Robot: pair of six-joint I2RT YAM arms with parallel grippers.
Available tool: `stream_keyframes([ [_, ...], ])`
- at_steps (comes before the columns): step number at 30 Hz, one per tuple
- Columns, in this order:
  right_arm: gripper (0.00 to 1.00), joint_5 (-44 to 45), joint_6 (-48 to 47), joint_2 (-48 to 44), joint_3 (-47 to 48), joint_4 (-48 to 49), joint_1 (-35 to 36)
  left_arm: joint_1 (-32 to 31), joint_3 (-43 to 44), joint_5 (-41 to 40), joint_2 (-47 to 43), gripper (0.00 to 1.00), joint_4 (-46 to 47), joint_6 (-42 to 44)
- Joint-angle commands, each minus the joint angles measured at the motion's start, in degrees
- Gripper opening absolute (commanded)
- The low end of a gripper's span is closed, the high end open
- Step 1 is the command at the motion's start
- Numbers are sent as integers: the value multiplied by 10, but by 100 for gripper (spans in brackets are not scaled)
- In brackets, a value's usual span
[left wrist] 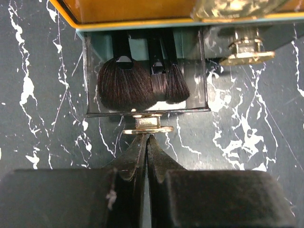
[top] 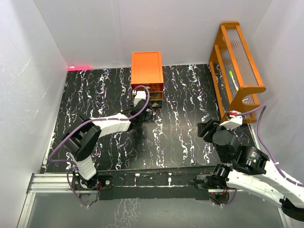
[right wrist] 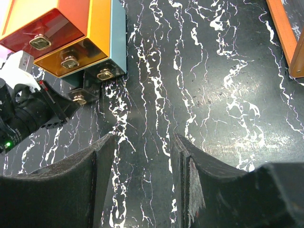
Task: Organize the makeup
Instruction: Close the drawer in the storage box.
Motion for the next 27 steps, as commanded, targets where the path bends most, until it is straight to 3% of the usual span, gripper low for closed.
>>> stream_keyframes([
  [1,53,14,1,-6,2,15,0,17,28,-2,13,0,31,7],
  [27,53,14,-5,-2,-7,27,0,28,47,-7,57,0,127,10],
])
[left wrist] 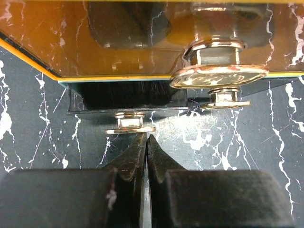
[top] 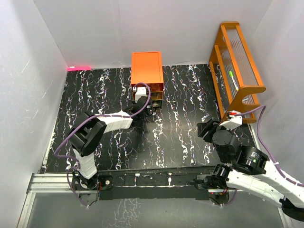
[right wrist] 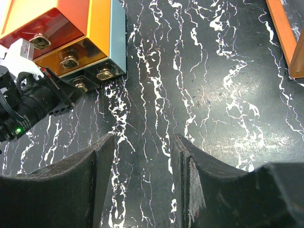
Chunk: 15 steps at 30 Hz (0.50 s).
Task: Organize the makeup
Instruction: Close the drawer in the storage box.
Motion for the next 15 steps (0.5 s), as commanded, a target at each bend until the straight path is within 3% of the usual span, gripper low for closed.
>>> stream_keyframes([
  [1,53,14,-4,-3,-7,27,0,3,22,-16,4,0,36,7],
  [15,53,12,-7,-2,-7,28,0,7,42,-23,24,0,66,33],
])
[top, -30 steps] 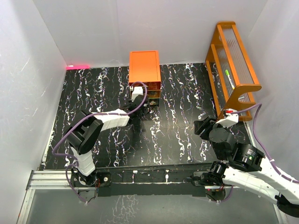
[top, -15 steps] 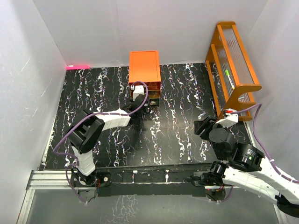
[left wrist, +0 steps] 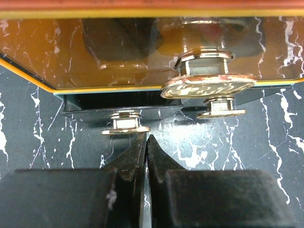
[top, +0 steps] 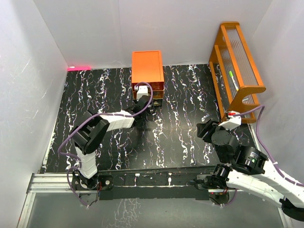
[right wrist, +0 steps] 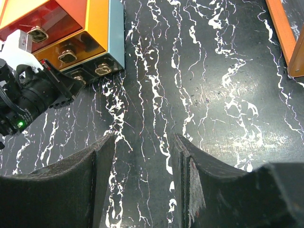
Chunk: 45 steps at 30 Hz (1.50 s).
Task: Organize the makeup
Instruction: Close the drawer in the storage box, then reset both arms
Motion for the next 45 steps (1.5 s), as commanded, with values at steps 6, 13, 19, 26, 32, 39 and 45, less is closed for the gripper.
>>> stream_keyframes([
  [6,53,12,-5,-2,2,25,0,8,31,-13,-2,0,29,14],
  [13,53,12,-6,-3,1,26,-1,8,-2,-4,-45,0,43,5],
  [19,53,6,-9,-3,1,30,-1,2,-50,18,-152,0,33,-5],
  [26,54,-12,-29,1,9,45,-1,0,-65,69,-364,0,-101,-15],
  [32,66,-37,-105,29,8,116,-1,13,-2,56,-451,51,-303,56],
  [39,100,-88,-200,147,50,190,-1,48,55,36,-378,69,-501,96],
  [45,99,-178,-241,272,128,154,-20,72,-7,60,-477,70,-432,101],
])
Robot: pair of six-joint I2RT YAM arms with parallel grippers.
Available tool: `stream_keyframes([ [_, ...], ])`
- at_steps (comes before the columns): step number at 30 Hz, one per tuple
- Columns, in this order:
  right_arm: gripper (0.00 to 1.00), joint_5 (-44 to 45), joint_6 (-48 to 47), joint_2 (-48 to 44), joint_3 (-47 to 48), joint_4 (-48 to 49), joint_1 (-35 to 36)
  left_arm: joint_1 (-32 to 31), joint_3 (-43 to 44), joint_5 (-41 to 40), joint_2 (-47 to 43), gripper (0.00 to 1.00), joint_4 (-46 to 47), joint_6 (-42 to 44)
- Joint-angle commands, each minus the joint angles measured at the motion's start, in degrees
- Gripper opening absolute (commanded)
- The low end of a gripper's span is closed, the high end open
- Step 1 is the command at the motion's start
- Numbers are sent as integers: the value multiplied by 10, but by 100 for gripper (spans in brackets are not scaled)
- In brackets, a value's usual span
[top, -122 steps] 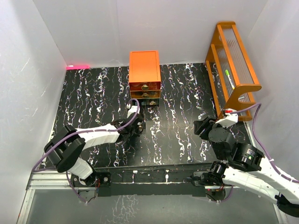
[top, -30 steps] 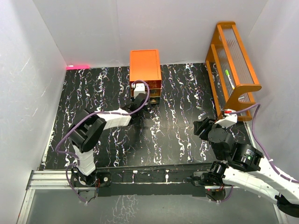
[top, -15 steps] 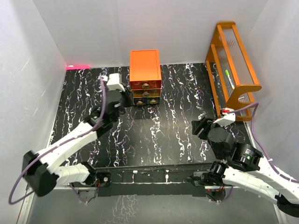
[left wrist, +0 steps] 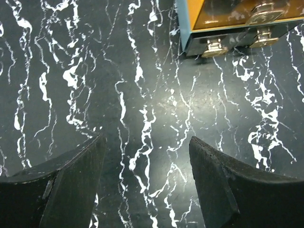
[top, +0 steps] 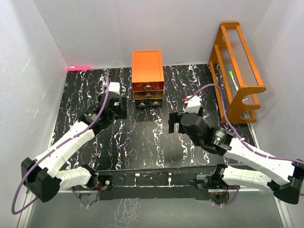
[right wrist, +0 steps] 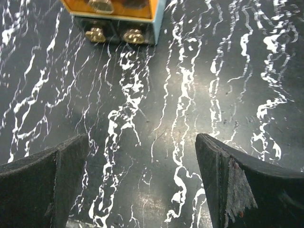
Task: Organize the makeup
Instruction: Reset both arms
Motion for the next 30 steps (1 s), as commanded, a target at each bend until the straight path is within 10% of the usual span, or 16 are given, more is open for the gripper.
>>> stream_keyframes([
  [1,99,-109,-63,44,55,21,-33,13,-10,3,-93,70,1,20],
  [10,99,-545,-112,129,64,27,-371,32,-36,-28,-136,70,-53,14],
  [30,92,-471,-84,40,14,87,-374,33,-131,-34,-251,70,-62,-44],
])
